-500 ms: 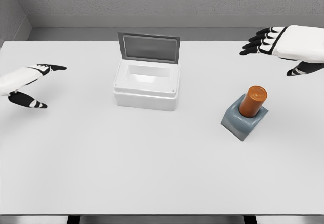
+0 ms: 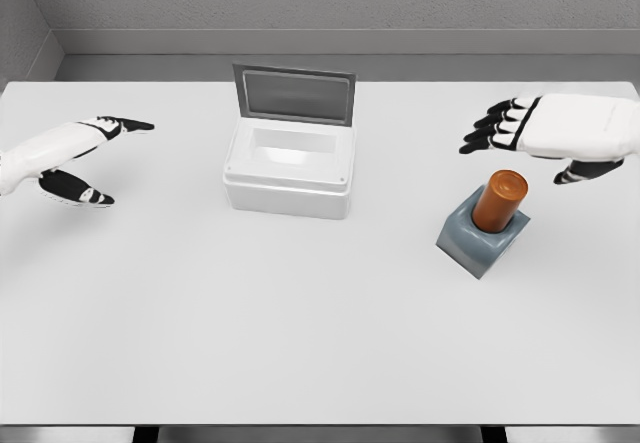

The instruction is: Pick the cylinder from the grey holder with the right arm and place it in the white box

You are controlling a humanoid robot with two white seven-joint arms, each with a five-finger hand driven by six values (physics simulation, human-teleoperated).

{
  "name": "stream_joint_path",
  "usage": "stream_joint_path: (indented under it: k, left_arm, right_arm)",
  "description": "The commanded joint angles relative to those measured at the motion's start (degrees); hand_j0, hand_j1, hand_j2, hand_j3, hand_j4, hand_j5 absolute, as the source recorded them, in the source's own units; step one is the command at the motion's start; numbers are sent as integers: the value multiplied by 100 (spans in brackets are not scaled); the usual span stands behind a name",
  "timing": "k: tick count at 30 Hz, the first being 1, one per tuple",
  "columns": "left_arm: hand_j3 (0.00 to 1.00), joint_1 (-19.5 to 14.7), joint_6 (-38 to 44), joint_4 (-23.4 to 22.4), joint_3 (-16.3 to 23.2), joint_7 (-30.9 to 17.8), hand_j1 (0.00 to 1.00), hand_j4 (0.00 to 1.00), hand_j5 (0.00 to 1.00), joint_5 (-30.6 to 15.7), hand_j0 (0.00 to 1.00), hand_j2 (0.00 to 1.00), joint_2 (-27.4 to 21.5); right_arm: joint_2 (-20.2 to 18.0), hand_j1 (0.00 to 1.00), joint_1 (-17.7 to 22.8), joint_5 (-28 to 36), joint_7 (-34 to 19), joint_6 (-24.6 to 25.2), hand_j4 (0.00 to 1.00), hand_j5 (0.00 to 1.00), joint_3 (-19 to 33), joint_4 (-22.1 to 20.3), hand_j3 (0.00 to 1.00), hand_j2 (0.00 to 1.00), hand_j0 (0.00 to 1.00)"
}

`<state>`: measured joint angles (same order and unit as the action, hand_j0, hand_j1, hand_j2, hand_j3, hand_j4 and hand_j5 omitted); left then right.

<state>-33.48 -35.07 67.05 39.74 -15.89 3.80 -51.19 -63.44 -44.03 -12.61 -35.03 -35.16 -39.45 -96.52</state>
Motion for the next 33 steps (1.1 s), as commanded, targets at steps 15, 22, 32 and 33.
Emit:
stream_joint_path:
  k: [15, 22, 32, 33]
  left_arm:
    - [100, 53, 7, -860, 702, 7, 100, 100, 100, -2920, 100, 100, 22]
    - [100, 44, 7, -825, 799, 7, 100, 100, 100, -2902, 100, 100, 145]
    - [100, -404, 7, -518, 1493, -54, 100, 100, 100, -3622, 100, 100, 197]
    - [100, -431, 7, -430, 1510, -317, 100, 100, 100, -4000, 100, 100, 197]
  right_arm:
    - [306, 100, 17, -559, 3, 16, 100, 100, -564, -60, 100, 100, 100]
    - [306, 99, 26, -567, 3, 16, 99, 99, -564, -16, 99, 99, 99]
    - [314, 100, 35, -646, 3, 16, 100, 100, -582, -7, 100, 100, 100]
    - [314, 100, 35, -647, 3, 16, 100, 100, -591, -7, 100, 100, 100]
